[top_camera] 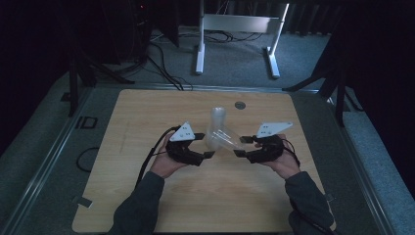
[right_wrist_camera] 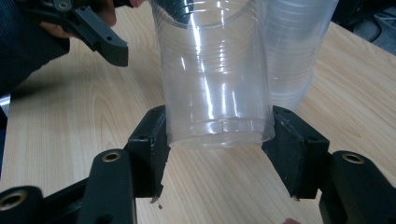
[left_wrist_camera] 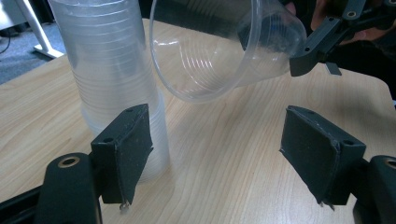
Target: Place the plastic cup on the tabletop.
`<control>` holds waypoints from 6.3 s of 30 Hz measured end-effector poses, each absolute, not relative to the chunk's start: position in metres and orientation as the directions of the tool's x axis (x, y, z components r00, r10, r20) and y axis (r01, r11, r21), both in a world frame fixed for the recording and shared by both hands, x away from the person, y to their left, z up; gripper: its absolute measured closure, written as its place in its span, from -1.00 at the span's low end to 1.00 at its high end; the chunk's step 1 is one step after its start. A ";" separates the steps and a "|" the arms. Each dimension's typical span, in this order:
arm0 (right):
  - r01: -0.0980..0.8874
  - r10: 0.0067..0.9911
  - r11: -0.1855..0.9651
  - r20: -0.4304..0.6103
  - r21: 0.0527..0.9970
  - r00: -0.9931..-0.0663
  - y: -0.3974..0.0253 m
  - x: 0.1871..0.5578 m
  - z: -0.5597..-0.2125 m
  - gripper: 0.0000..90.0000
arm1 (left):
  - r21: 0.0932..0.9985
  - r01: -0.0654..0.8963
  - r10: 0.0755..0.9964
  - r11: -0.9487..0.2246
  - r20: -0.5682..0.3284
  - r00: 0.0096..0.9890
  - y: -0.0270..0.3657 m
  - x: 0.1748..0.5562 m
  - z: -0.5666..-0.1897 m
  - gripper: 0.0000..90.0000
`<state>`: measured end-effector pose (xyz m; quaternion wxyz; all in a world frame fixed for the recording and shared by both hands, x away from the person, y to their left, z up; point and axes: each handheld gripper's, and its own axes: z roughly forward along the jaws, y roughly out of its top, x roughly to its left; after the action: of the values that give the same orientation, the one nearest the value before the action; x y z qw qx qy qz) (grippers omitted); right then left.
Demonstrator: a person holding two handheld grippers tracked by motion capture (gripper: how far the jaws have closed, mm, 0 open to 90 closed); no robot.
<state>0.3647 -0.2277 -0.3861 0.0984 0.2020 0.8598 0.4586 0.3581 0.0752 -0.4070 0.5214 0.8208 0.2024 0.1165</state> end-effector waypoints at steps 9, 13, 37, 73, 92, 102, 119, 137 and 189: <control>0.257 0.441 0.426 0.049 0.867 -0.896 -0.227 0.365 -0.391 -0.06 | 0.909 0.215 0.455 -0.357 -0.031 0.890 0.076 0.359 -0.406 -0.45; 0.247 0.440 0.405 0.049 0.880 -0.897 -0.225 0.364 -0.393 -0.06 | 0.914 0.219 0.451 -0.342 -0.045 0.891 0.077 0.359 -0.407 -0.45; 0.226 0.415 0.301 0.086 0.927 -0.906 -0.222 0.361 -0.400 -0.07 | 0.927 0.240 0.423 -0.287 -0.102 0.901 0.077 0.361 -0.407 -0.45; 0.189 0.368 0.208 0.102 0.960 -0.924 -0.222 0.359 -0.413 -0.07 | 0.950 0.274 0.357 -0.149 -0.206 0.911 0.067 0.362 -0.408 -0.45; 0.159 0.368 0.189 0.080 0.969 -0.926 -0.220 0.356 -0.417 -0.06 | 0.957 0.280 0.373 -0.077 -0.233 0.898 0.059 0.362 -0.411 -0.45; 0.158 0.369 0.187 0.080 0.969 -0.926 -0.218 0.356 -0.421 -0.07 | 0.961 0.273 0.370 -0.043 -0.238 0.898 0.058 0.361 -0.408 -0.46; 0.160 0.364 0.200 0.078 0.967 -0.928 -0.216 0.356 -0.422 -0.06 | 0.958 0.288 0.367 -0.011 -0.264 0.892 0.051 0.361 -0.410 -0.56; 0.161 0.365 0.216 0.074 0.963 -0.928 -0.214 0.356 -0.423 -0.06 | 0.956 0.290 0.374 0.031 -0.280 0.884 0.051 0.361 -0.412 -0.33; 0.185 0.372 0.472 -0.005 0.862 -0.928 -0.197 0.361 -0.402 -0.40 | 0.966 0.255 0.402 -0.030 -0.222 0.888 0.051 0.358 -0.414 -0.30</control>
<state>0.3609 -0.1975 -0.4023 0.0963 0.1634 0.8524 0.4874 0.3583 0.0508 -0.4143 0.6576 0.7154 0.2295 0.0556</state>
